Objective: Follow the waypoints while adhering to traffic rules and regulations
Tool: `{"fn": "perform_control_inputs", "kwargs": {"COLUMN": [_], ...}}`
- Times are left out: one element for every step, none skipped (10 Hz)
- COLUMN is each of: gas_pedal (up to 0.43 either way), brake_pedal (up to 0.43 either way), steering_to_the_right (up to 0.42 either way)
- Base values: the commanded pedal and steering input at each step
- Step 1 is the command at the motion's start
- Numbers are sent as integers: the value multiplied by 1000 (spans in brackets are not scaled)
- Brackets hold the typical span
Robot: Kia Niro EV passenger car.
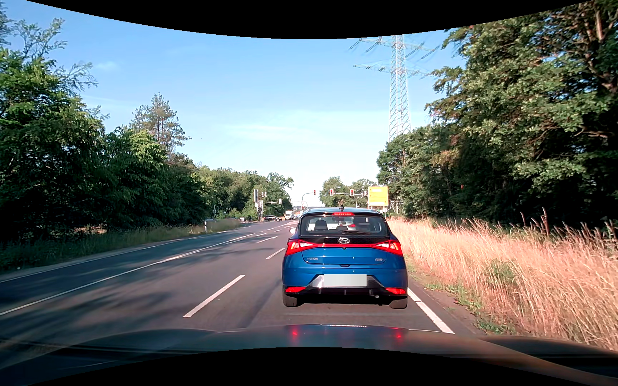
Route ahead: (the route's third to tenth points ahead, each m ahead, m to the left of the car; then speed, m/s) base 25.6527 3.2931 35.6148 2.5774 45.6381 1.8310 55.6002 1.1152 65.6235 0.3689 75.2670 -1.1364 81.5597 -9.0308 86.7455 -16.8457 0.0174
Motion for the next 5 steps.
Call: {"fn": "perform_control_inputs", "kwargs": {"gas_pedal": [0,0,0,0,0], "brake_pedal": [232,232,232,232,232], "steering_to_the_right": [-2,-2,-2,-2,-2]}}
